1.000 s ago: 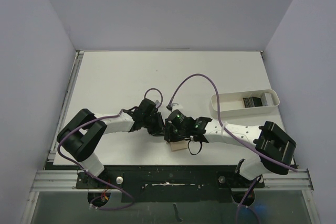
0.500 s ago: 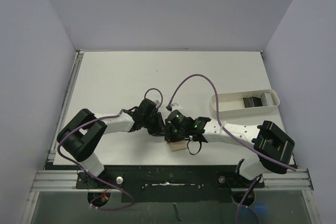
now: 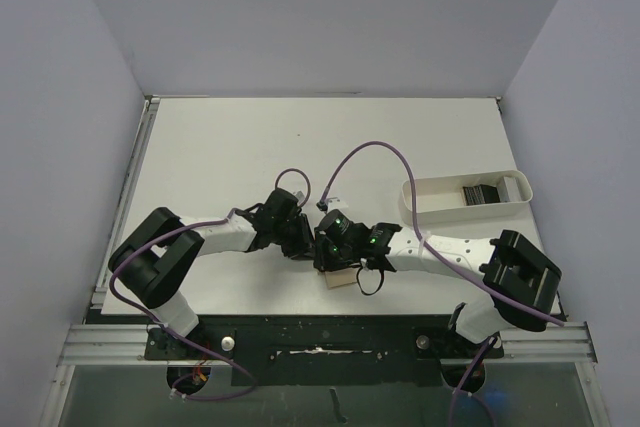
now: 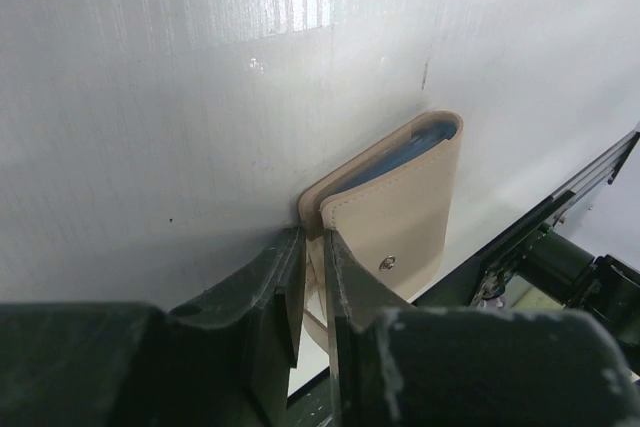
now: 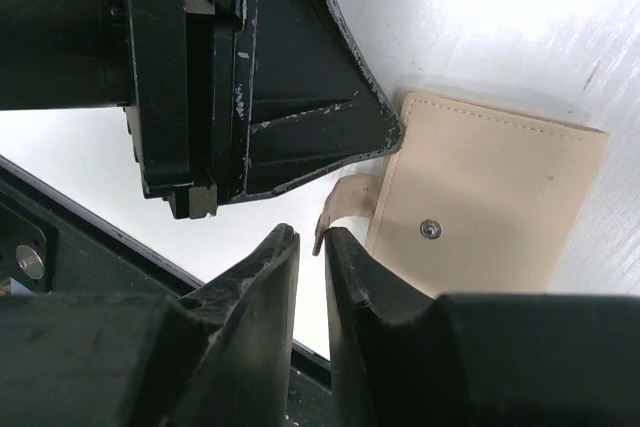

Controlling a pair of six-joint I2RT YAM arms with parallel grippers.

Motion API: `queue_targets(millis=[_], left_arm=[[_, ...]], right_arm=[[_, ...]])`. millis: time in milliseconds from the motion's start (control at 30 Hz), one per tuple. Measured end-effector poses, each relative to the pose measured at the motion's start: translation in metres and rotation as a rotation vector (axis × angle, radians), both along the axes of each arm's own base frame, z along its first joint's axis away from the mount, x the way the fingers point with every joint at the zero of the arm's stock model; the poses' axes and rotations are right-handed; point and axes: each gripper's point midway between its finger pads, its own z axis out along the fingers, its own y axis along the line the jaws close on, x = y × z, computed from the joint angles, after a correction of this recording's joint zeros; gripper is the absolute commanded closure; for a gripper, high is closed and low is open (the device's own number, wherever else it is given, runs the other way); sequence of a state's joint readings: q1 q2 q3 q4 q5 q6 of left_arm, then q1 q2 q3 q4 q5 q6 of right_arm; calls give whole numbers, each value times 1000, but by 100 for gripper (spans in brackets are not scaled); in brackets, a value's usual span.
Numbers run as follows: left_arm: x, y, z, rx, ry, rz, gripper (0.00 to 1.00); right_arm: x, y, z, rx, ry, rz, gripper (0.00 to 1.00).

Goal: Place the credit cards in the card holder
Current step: Close the card holder at the center of the board.

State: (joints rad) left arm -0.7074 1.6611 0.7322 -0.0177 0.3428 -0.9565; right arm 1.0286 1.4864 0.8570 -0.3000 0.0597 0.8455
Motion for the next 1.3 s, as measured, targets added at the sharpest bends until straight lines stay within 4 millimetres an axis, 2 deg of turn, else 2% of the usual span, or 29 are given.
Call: queue_targets(millis=[267, 467, 633, 867, 1300], left_arm=[[-1, -1, 0, 1, -2, -2, 87], [-1, -1, 0, 1, -2, -2, 87], [-1, -1, 0, 1, -2, -2, 87], [-1, -1, 0, 1, -2, -2, 87], [0, -1, -1, 5, -5, 0, 88]], right_arm=[[0, -1, -1, -5, 2, 0, 83], [-2, -3, -8, -28, 16, -1, 81], [-2, -4, -11, -40, 22, -1, 90], [0, -6, -12, -48, 10, -10, 90], [3, -15, 0, -46, -36, -39, 91]])
